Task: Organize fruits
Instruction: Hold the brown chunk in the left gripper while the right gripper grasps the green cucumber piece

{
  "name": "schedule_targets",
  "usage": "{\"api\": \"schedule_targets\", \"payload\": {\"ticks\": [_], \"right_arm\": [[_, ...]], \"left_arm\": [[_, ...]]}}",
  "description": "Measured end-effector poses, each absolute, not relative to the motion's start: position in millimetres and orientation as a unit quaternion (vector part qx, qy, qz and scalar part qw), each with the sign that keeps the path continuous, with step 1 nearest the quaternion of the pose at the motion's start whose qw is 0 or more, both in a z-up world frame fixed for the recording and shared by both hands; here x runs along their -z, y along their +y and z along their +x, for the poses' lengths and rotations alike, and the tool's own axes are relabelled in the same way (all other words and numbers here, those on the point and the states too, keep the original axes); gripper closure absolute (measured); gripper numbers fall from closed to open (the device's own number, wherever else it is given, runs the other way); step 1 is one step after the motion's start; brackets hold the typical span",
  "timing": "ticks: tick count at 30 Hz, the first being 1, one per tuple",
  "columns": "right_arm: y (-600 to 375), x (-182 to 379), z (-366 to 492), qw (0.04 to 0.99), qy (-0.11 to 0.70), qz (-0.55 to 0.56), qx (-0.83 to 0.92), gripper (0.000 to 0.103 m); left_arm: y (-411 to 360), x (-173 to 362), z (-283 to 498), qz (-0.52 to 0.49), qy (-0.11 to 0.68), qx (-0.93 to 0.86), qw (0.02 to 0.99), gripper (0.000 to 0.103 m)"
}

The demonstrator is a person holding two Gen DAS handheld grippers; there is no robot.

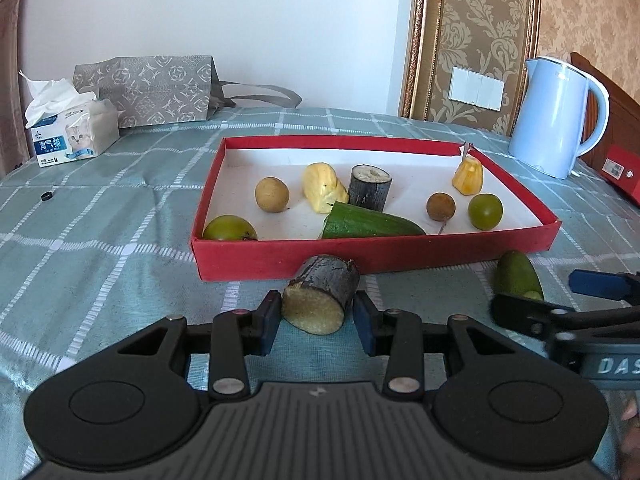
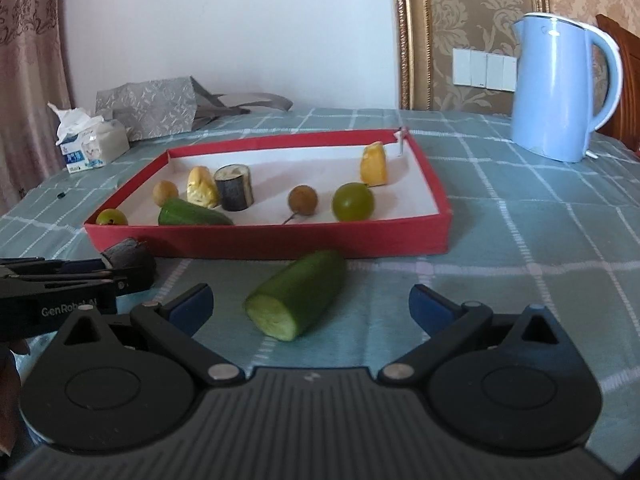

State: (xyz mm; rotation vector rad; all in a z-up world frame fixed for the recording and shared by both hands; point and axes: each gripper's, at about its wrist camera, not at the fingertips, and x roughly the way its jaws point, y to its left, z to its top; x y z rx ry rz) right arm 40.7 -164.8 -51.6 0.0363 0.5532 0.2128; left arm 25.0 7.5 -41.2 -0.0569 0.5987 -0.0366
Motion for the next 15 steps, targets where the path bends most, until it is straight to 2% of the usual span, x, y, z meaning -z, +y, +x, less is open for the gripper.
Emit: {"api": "schedule_targets", "payload": {"ticks": [4, 9, 14, 15], "right_arm": [[-152.0, 53.1, 47.2, 0.957, 0.281, -0.001, -0.076, 0.012], [-141.4, 56.4, 56.2, 0.949, 0.306, -0.018, -0.072, 0.017], [-140.9, 56.6, 53.6, 0.952, 0.297, -0.024, -0.074, 0.043], [-141.4, 56.5, 53.4, 0.952, 0.296, -0.022, -0.08, 0.044]], "left_arm": [[8.5, 41.5, 24.9, -0.031, 0.294, 0.019, 0.955, 0.064], [9.2, 41.6, 25.1, -0.032, 0.294, 0.019, 0.955, 0.064], [9.0, 41.6, 25.1, -0.031, 0.294, 0.021, 0.955, 0.064], [9.5, 41.8, 25.1, -0.031, 0.294, 0.021, 0.955, 0.064]]}}
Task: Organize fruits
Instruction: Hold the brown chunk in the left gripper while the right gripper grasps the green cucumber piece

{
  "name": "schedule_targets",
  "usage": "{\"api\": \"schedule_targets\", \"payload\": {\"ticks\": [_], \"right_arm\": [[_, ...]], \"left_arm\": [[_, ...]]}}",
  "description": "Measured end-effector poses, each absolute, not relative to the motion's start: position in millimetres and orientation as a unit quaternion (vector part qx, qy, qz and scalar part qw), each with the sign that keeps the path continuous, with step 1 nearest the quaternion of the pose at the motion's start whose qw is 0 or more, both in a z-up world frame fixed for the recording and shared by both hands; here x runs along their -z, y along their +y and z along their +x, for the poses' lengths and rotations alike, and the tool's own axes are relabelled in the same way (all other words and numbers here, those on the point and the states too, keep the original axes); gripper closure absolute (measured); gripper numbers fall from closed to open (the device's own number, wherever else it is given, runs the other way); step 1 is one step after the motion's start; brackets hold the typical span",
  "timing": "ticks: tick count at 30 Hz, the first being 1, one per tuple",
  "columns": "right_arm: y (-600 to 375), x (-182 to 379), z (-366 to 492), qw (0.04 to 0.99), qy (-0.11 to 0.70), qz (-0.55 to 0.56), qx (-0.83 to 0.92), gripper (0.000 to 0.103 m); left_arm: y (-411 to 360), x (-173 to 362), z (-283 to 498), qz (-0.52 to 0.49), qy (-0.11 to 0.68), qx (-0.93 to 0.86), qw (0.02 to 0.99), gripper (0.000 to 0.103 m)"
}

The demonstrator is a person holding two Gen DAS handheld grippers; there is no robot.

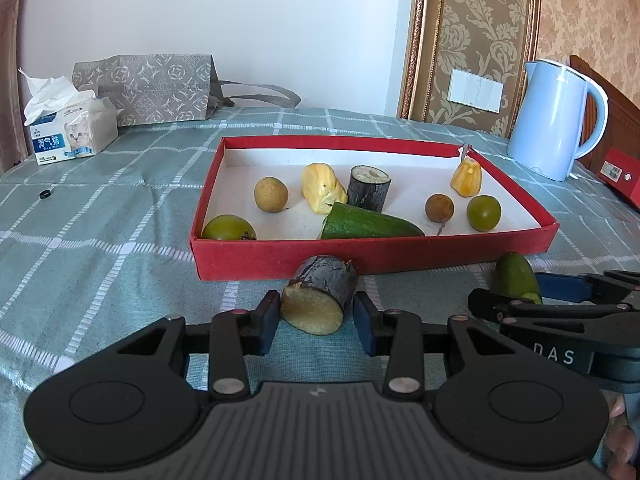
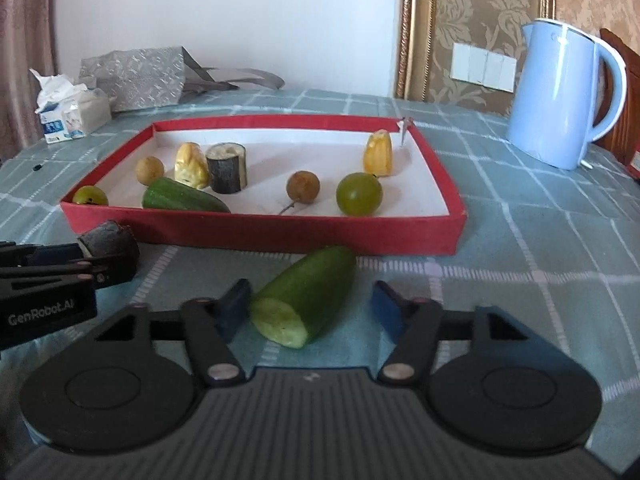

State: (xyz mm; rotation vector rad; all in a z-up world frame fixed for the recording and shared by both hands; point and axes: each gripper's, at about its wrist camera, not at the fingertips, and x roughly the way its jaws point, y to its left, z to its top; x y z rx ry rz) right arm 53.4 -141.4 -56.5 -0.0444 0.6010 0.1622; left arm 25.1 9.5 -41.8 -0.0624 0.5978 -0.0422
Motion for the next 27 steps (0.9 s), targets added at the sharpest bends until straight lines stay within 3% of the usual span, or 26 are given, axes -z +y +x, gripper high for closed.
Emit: {"api": "schedule_targets", "payload": {"ticks": [8, 12, 14, 27], "right_arm": [[-139.9, 54.4, 46.7, 0.953, 0.285, -0.047, -0.093, 0.058], [-140.8, 50.0, 38.9, 0.957, 0.268, -0.08, -0.082, 0.058], [-145.3, 49.4, 39.5, 0.955, 0.272, -0.093, -0.071, 0.054], [-171.6, 56.2, 55.3, 0.953, 0.288, -0.048, -0.077, 0.051]], "left_arm": [[8.4, 41.6, 25.2, -0.031, 0.295, 0.025, 0.955, 0.06], [7.7, 41.6, 25.0, -0.031, 0.295, 0.027, 0.955, 0.059], [6.6, 41.7, 24.9, -0.029, 0.295, 0.028, 0.955, 0.058], [7.0, 41.9, 25.0, -0.029, 0.295, 0.028, 0.955, 0.058]]}}
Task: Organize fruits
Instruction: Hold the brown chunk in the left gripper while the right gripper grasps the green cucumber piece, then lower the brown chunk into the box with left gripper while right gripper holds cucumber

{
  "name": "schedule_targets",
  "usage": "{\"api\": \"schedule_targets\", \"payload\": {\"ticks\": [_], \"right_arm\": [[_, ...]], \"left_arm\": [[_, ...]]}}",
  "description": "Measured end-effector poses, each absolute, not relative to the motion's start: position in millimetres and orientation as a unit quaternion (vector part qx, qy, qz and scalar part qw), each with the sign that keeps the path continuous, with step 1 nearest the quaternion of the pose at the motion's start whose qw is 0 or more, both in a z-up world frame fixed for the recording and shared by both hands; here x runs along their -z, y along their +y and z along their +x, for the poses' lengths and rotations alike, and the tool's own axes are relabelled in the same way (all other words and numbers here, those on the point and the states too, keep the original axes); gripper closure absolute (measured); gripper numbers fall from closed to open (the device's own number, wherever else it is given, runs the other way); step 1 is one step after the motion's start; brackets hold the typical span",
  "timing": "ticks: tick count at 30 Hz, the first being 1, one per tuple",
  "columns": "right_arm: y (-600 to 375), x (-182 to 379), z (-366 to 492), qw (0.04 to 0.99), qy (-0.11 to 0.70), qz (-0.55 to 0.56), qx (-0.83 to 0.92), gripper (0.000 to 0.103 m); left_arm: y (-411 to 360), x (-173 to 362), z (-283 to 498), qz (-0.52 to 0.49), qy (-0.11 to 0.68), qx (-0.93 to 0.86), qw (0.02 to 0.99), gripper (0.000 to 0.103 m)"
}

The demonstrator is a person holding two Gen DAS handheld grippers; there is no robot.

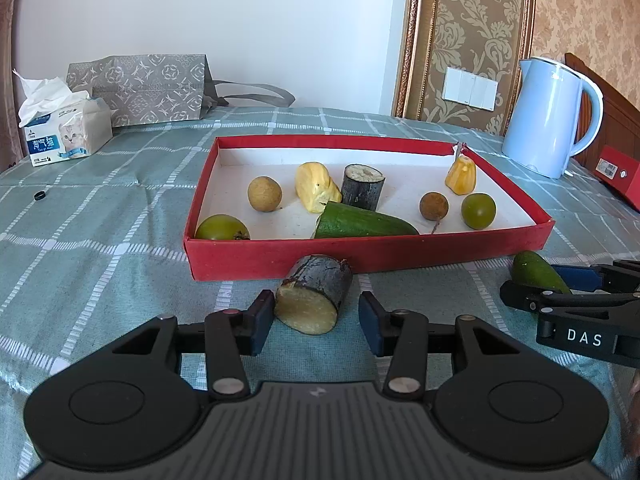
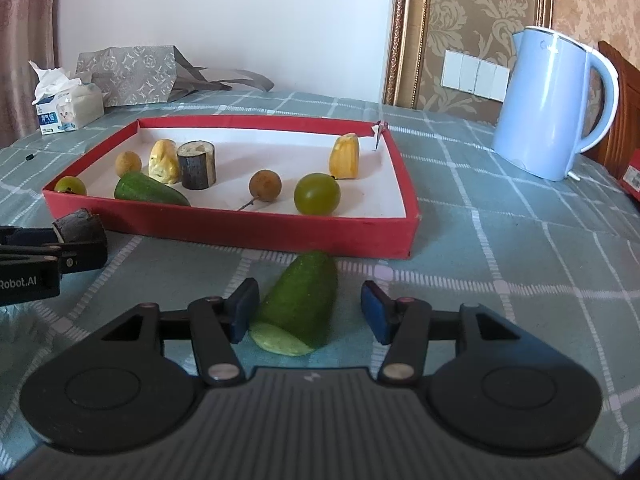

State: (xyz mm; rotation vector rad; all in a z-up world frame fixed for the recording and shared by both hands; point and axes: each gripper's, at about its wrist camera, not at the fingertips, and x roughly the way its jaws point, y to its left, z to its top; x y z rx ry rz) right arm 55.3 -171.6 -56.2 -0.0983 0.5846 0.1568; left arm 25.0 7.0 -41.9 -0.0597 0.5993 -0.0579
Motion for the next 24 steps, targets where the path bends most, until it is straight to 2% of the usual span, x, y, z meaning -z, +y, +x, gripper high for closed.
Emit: {"api": "schedule_targets", "payload": {"ticks": [1, 2, 17, 20, 24], "right_arm": [[-172.1, 55.6, 53.4, 0.954, 0.284, -0.048, -0.085, 0.064], [-171.1, 55.4, 52.1, 0.954, 0.282, -0.051, -0.09, 0.067], [-169.7, 55.2, 49.3, 0.953, 0.284, -0.06, -0.087, 0.069], [-166.6, 55.3, 48.3, 0.953, 0.282, -0.073, -0.081, 0.067], [-164.9, 55.0, 47.3, 0.954, 0.28, -0.079, -0.08, 0.067]], "left_arm": [[7.4, 42.0, 25.1, -0.029, 0.295, 0.028, 0.955, 0.058], [7.1, 42.0, 25.1, -0.029, 0.295, 0.029, 0.955, 0.058], [8.2, 41.5, 25.1, -0.033, 0.294, 0.029, 0.955, 0.058], [10.3, 41.5, 25.0, -0.038, 0.293, 0.025, 0.955, 0.063], [12.0, 41.6, 24.6, -0.039, 0.292, 0.025, 0.955, 0.065]]}}
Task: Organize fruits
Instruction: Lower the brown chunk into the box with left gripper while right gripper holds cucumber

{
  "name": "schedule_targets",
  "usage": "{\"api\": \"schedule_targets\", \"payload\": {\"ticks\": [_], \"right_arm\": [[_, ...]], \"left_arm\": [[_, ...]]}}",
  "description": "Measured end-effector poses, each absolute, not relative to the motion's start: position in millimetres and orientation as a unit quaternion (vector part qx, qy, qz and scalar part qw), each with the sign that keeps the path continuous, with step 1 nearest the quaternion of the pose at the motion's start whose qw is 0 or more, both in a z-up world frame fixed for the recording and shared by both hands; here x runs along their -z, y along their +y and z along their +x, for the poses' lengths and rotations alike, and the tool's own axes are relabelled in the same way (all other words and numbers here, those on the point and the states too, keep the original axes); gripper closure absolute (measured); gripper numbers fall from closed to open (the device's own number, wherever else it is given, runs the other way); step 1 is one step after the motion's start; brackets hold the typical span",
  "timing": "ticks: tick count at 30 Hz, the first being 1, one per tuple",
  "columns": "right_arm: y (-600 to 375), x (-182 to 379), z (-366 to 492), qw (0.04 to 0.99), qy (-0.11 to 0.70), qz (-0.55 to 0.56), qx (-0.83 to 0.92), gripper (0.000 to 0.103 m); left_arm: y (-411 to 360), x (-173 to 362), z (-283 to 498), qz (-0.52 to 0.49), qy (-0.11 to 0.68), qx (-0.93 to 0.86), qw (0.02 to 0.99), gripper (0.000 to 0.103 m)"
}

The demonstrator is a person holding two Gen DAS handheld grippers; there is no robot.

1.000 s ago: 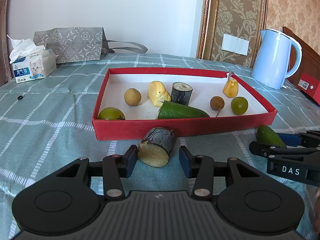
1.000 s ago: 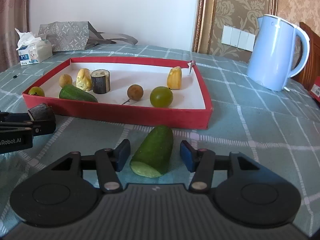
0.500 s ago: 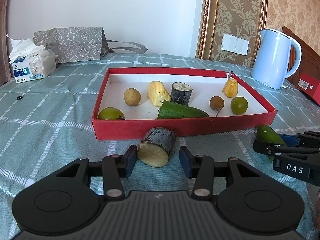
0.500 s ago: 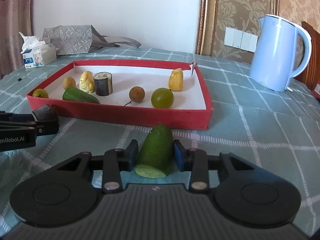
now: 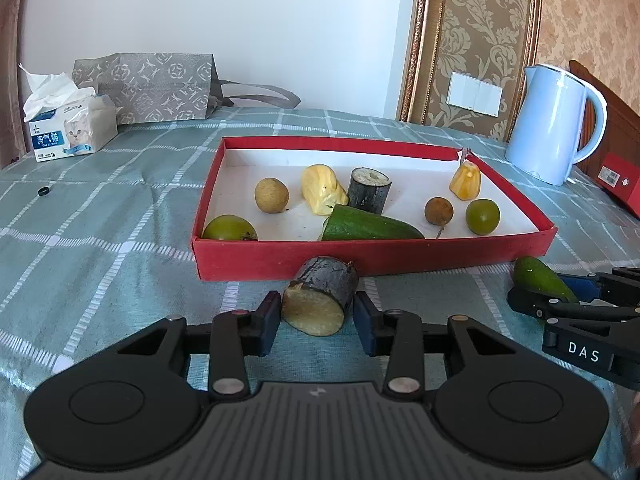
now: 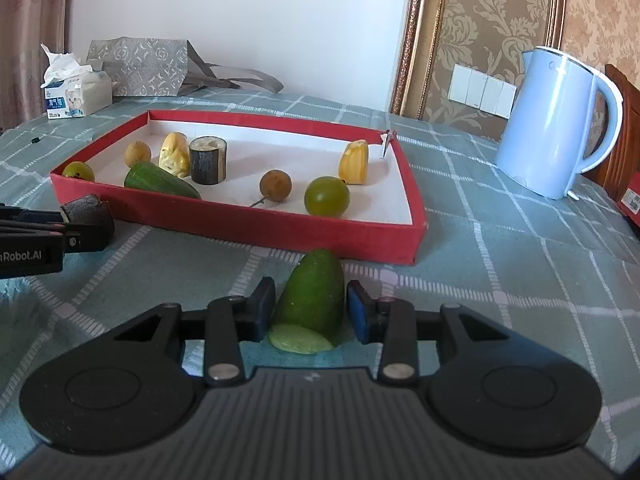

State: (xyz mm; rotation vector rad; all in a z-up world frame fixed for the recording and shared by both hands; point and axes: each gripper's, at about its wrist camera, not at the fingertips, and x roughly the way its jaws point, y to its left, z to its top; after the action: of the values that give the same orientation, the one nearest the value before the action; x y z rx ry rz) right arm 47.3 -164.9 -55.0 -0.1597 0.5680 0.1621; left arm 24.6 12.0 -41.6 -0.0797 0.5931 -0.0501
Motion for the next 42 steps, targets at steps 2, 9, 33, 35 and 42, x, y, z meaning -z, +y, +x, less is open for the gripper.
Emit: {"api": "schedule_targets", "payload": {"ticks": [2, 9, 33, 35, 42], "right_arm": [[-165.8, 54.8, 47.5, 0.954, 0.28, -0.076, -0.081, 0.068], [-164.3, 54.9, 47.5, 0.953, 0.28, -0.078, -0.082, 0.068], [-164.8, 55.6, 47.4, 0.953, 0.281, -0.075, -0.084, 0.068], [-164.1, 55.6, 47.4, 0.953, 0.28, -0.079, -0.085, 0.068], [-163.2, 55.5, 47.5, 0.953, 0.28, -0.08, -0.085, 0.068]], "left_arm": [[11.3, 41.5, 24.3, -0.035, 0.292, 0.024, 0.955, 0.065], [11.8, 40.0, 22.0, -0.033, 0.293, 0.025, 0.955, 0.066], [42.0, -11.9, 37.6, -0.076, 0.28, 0.06, 0.955, 0.071], [38.2, -6.8, 23.0, -0.061, 0.279, 0.059, 0.956, 0.071], [16.3, 15.4, 25.9, -0.042, 0.302, 0.053, 0.951, 0.071]]}}
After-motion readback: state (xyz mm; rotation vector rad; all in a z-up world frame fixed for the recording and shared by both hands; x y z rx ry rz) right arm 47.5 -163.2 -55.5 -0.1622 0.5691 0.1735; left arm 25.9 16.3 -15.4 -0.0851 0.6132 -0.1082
